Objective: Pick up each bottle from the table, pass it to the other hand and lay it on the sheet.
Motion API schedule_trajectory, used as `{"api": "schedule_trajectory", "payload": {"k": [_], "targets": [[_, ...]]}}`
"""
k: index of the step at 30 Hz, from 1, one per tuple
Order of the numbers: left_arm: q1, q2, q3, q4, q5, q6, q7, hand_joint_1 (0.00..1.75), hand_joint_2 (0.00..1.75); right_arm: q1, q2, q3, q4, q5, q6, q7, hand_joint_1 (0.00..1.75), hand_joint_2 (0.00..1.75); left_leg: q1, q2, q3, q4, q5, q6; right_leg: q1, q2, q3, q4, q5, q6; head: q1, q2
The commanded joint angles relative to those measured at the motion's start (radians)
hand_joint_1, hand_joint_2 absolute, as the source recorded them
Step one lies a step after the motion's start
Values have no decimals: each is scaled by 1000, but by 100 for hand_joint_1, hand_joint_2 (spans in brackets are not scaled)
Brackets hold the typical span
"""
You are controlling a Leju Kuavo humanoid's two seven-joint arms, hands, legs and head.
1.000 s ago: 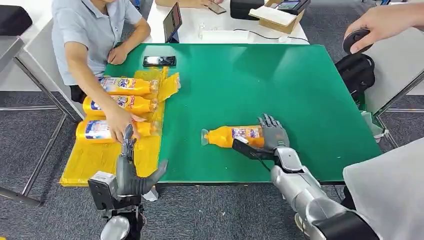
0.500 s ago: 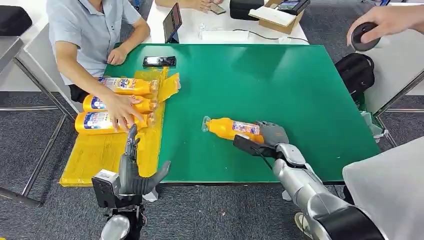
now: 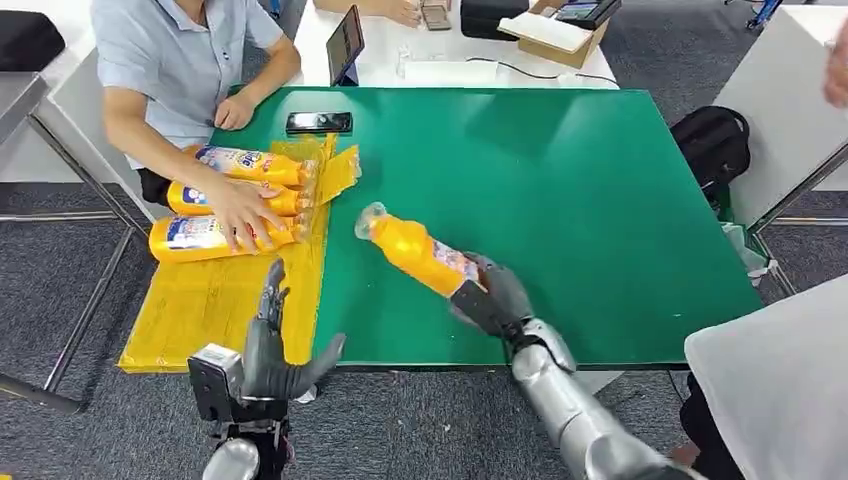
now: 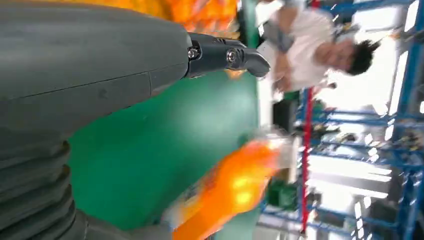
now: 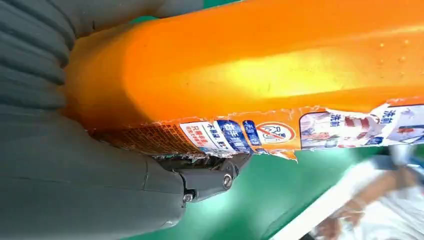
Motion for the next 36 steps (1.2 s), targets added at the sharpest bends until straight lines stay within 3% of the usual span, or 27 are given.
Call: {"api": "schedule_trajectory", "payload": {"k": [1,8,21,24,25,26,27,30,33,34,35,36], "targets": [[23,50,-110,85,25,-76,1,0,175,175,63,182,-382,-171,43,-13,175,175,0,2,4,-1,-2,-1,0,0,3,-1,-2,-2,0,0],[-4,15,-116,43,130,-118,-28,0,175,213,47,300,-392,-195,64,-25,175,175,0,0,-1,0,-1,-1,0,-1,-1,-1,-1,-1,0,0],[-35,19,-139,-16,266,-133,-74,0,175,198,81,462,-254,-193,70,-68,175,175,1,1,4,-1,-3,-1,1,-1,3,-1,-3,-3,0,0],[-42,19,-142,-9,266,-115,-57,0,175,201,85,479,-250,-183,59,-73,175,175,0,0,-1,-1,-1,-1,0,0,-1,-1,-1,-1,0,0],[-51,17,-146,10,271,-102,-46,66,175,201,85,492,-248,-181,51,-74,175,175,0,0,1,-1,-1,-1,1,-1,1,-1,-2,-2,0,0],[-55,16,-147,21,274,-99,-41,155,175,202,85,494,-248,-184,50,-74,175,175,0,0,1,-1,-1,-1,0,-1,0,-1,-1,-2,0,0],[-59,16,-150,31,276,-97,-39,175,175,202,83,495,-250,-186,47,-74,175,175,0,0,0,-1,-1,-1,0,-1,0,-1,-1,-1,0,0],[-61,15,-154,44,300,-112,-30,175,175,199,82,498,-259,-192,37,-76,173,175,0,0,1,-1,-1,-1,0,-2,1,-1,-1,-2,0,0],[-60,21,-159,44,347,-149,-5,175,175,200,83,495,-264,-201,25,-75,133,175,0,0,2,-1,-2,-1,0,-2,2,-2,-2,-2,0,0],[-58,24,-158,43,360,-160,-1,175,175,199,83,495,-264,-202,23,-74,37,175,0,0,1,-1,-1,-1,0,-2,1,-1,-2,-2,0,0],[-57,27,-156,44,383,-178,11,175,175,198,85,494,-263,-207,15,-73,0,175,0,0,2,-1,-2,-1,1,-2,2,-1,-2,-2,0,0],[-57,27,-155,45,388,-181,15,175,175,197,86,494,-263,-209,12,-72,0,175,0,0,1,-1,-1,-1,0,-1,0,-1,-2,-2,0,0]]}}
